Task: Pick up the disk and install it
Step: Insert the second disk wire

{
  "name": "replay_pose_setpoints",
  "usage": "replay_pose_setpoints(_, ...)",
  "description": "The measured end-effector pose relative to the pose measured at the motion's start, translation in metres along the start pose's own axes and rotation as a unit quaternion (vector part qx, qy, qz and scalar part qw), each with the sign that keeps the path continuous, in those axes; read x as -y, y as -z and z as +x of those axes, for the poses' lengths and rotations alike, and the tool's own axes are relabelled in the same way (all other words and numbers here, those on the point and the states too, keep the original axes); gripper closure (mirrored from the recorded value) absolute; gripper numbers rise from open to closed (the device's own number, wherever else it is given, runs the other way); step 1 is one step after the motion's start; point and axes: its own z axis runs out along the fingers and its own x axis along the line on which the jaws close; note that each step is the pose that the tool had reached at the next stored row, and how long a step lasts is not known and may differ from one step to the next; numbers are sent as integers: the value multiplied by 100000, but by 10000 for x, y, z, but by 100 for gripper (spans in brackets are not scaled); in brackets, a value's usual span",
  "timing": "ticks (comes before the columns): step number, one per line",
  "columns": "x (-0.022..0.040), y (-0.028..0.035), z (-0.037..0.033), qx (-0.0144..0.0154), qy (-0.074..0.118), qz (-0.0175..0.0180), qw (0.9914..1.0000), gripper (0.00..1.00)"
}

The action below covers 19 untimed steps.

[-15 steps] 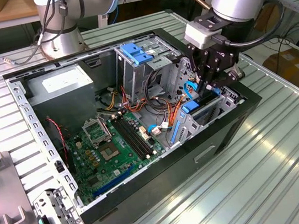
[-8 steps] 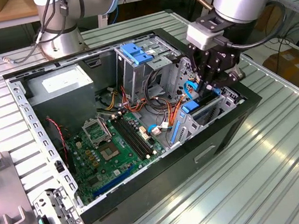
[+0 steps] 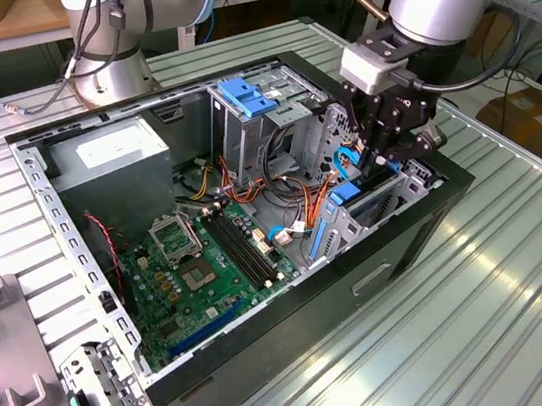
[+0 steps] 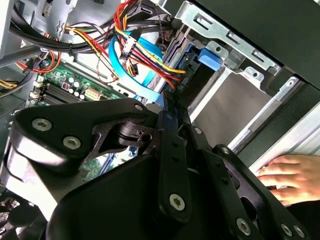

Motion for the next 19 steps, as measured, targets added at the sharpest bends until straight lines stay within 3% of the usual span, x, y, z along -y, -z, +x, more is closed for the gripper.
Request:
replay_pose_setpoints(13,1,-94,23,362,-11,-6,99999,84)
replay_pose_setpoints(17,1,-95,23,385,-10,-3,99999,84)
replay_pose_setpoints(19,3,-43,21,405,-9,0,99999,76)
